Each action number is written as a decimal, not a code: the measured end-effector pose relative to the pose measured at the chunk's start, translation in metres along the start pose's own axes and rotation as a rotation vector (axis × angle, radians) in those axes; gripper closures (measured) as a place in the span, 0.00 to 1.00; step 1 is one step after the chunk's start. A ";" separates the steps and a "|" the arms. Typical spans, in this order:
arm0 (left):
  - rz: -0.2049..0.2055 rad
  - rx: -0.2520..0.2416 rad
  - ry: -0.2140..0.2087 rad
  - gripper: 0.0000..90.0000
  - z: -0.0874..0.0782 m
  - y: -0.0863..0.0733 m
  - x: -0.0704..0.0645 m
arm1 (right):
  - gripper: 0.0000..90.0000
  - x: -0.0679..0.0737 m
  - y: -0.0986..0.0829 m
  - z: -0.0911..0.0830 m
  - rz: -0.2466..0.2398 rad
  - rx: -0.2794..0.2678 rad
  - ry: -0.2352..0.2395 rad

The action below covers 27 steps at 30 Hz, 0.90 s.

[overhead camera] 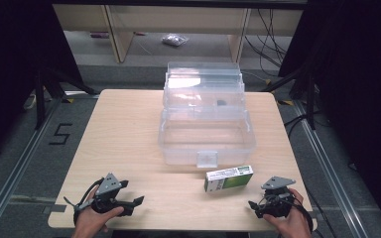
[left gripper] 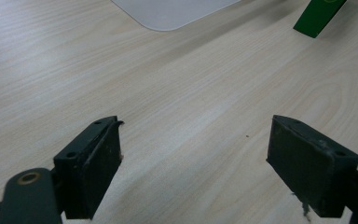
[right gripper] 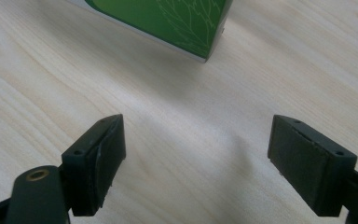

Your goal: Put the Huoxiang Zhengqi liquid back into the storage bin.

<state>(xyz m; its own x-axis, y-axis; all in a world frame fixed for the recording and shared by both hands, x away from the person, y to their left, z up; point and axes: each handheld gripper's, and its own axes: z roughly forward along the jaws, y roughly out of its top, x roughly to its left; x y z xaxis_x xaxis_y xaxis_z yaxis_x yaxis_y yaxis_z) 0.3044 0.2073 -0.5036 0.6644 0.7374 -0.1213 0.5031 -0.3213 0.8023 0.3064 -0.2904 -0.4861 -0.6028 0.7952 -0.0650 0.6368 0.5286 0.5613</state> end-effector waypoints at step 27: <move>-0.013 -0.014 0.000 0.19 0.001 0.000 -0.002 | 0.20 0.000 0.030 -0.025 -0.071 0.003 0.046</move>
<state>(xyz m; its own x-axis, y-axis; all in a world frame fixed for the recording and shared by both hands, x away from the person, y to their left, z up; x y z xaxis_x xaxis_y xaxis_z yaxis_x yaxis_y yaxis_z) 0.3041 0.2054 -0.5043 0.6578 0.7416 -0.1315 0.5040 -0.3038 0.8085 0.3141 -0.2818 -0.4488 -0.6676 0.7415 -0.0665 0.5935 0.5840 0.5539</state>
